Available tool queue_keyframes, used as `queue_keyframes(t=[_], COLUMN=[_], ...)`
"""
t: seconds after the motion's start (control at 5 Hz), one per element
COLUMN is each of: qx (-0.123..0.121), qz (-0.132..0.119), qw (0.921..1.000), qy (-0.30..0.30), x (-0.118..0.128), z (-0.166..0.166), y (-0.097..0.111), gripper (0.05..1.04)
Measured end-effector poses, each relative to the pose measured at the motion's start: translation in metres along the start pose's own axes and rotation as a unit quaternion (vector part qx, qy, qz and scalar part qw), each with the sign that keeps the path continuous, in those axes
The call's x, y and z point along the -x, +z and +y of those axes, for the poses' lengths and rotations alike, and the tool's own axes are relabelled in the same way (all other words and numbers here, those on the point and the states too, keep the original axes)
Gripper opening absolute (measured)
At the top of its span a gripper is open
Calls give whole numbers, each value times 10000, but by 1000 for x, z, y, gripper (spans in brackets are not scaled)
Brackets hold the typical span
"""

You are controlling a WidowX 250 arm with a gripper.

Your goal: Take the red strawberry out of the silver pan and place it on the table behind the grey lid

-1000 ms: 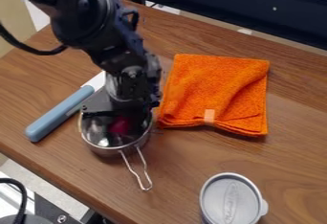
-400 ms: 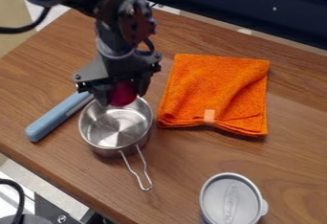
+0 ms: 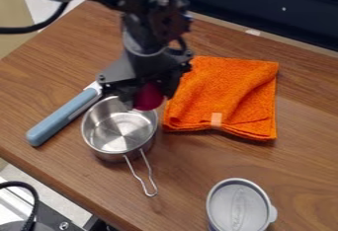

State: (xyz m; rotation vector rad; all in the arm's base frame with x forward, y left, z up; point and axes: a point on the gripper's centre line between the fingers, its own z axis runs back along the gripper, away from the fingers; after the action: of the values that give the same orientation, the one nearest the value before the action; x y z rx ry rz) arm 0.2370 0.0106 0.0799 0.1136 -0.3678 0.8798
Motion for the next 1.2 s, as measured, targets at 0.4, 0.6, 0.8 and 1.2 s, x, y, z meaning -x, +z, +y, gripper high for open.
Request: queue_keyframes(t=[0.4,0.6,0.8,1.2], qx=[158,351,493,755], qz=[214,406,489,583], qw=[9994,9982,9973,9940], qy=[-216,-273,-254,-529], x=[53,76,90,109], z=[-54,-69,-81,-102], y=[-8,-15,-22,-25], gripper=[745,745,745,745])
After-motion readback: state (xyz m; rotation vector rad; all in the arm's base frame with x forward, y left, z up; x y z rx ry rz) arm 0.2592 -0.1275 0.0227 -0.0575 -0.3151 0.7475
